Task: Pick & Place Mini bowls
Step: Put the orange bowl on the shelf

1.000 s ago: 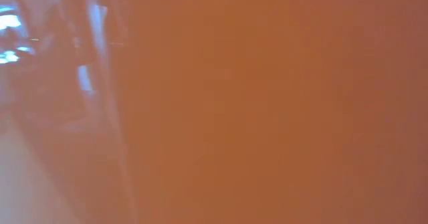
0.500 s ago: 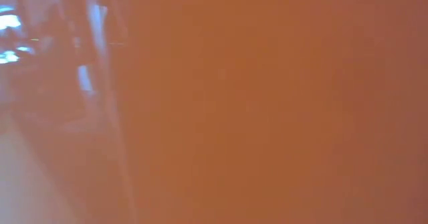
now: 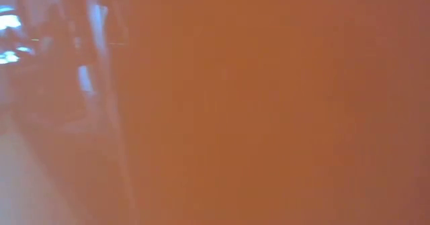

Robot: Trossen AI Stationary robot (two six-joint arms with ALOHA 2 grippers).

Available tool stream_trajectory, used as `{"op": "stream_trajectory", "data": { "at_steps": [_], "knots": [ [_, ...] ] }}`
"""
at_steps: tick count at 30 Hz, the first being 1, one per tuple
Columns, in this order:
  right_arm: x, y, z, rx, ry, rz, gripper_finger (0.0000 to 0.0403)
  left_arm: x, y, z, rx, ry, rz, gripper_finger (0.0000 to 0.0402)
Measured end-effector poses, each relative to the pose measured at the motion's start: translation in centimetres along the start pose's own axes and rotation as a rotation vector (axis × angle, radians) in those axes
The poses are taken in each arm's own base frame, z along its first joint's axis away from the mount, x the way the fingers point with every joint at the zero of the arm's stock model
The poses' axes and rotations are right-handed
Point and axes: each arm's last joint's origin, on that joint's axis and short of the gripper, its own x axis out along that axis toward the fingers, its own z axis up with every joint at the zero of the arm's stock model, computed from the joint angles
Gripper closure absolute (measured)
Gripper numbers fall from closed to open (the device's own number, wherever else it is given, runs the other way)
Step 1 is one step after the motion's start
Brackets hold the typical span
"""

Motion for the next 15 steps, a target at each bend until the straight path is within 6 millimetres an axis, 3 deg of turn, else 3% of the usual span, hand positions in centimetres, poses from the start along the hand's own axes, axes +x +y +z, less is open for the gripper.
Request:
{"op": "stream_trajectory", "data": {
  "at_steps": [15],
  "knots": [
    [1.8,-0.2,-0.2,0.013,0.053,-0.100,0.0394,0.0,0.0,0.0,-0.002,0.000,0.000,0.0335]
  ]
}}
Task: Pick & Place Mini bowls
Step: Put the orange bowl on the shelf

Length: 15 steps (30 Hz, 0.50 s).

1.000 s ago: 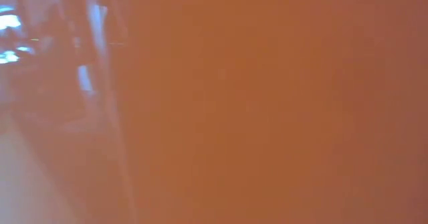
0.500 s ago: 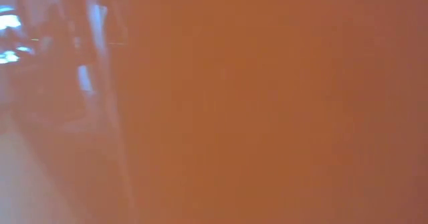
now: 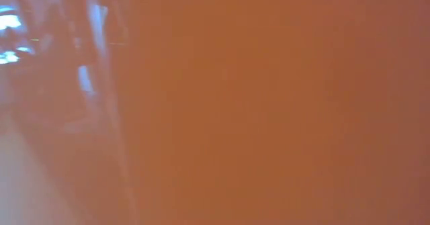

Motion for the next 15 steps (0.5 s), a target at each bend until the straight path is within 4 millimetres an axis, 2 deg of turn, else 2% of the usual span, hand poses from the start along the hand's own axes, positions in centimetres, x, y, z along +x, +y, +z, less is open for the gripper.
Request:
{"op": "stream_trajectory", "data": {
  "at_steps": [7,15],
  "knots": [
    [0.79,0.11,-0.01,0.023,0.020,-0.005,0.0388,0.01,0.01,0.00,0.000,0.000,0.000,0.0335],
    [0.92,0.05,0.12,0.020,0.013,-0.040,0.0320,0.01,0.01,-0.01,0.001,0.001,0.001,0.0335]
  ]
}}
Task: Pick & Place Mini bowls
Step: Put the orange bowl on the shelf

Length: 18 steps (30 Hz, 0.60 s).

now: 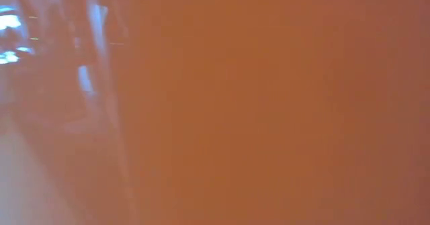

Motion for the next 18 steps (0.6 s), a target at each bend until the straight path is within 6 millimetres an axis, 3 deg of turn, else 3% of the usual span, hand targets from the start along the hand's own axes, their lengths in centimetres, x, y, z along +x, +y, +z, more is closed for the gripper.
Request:
{"op": "stream_trajectory", "data": {
  "at_steps": [8,18],
  "knots": [
    [1.0,-0.4,-0.5,0.044,0.047,-0.042,0.0270,0.0,0.0,0.0,0.000,0.000,0.000,0.0335],
    [3.5,-1.1,-1.3,0.110,0.158,-0.098,0.0276,0.0,0.0,0.0,0.000,0.000,0.000,0.0335]
  ]
}}
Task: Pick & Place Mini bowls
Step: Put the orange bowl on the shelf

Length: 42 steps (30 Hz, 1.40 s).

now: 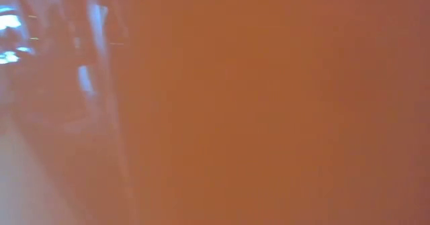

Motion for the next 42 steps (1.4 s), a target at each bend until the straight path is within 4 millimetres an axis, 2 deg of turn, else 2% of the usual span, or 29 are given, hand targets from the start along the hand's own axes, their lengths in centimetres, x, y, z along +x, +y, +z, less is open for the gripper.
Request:
{"op": "stream_trajectory", "data": {
  "at_steps": [10,13,16,21,25,32,37,42],
  "knots": [
    [2.3,0.0,-0.6,-0.016,0.128,0.019,0.0294,0.0,0.0,0.0,0.000,0.000,0.000,0.0335],
    [2.7,0.1,-0.8,-0.025,0.162,0.046,0.0322,0.0,0.0,0.0,0.000,0.000,0.000,0.0335],
    [2.8,0.2,-0.7,-0.024,0.169,0.061,0.0377,0.0,0.0,0.0,0.000,0.000,0.000,0.0335],
    [1.8,0.2,-0.3,-0.012,0.120,0.068,0.0393,0.0,0.0,0.0,0.000,0.000,0.000,0.0335],
    [-0.1,0.2,1.4,0.005,0.013,0.069,0.0394,0.0,0.0,0.0,0.018,0.000,0.000,0.0335],
    [-3.7,0.6,5.5,-0.031,-0.205,0.002,0.0394,0.1,-0.1,0.0,0.101,-0.007,0.009,0.0335],
    [-6.0,1.0,9.0,-0.087,-0.342,-0.117,0.0394,0.2,-0.3,0.7,0.138,-0.063,0.020,0.0335],
    [-7.4,1.3,12.5,-0.155,-0.426,-0.287,0.0394,0.9,-1.0,1.2,0.172,-0.131,0.086,0.0335]
  ]
}}
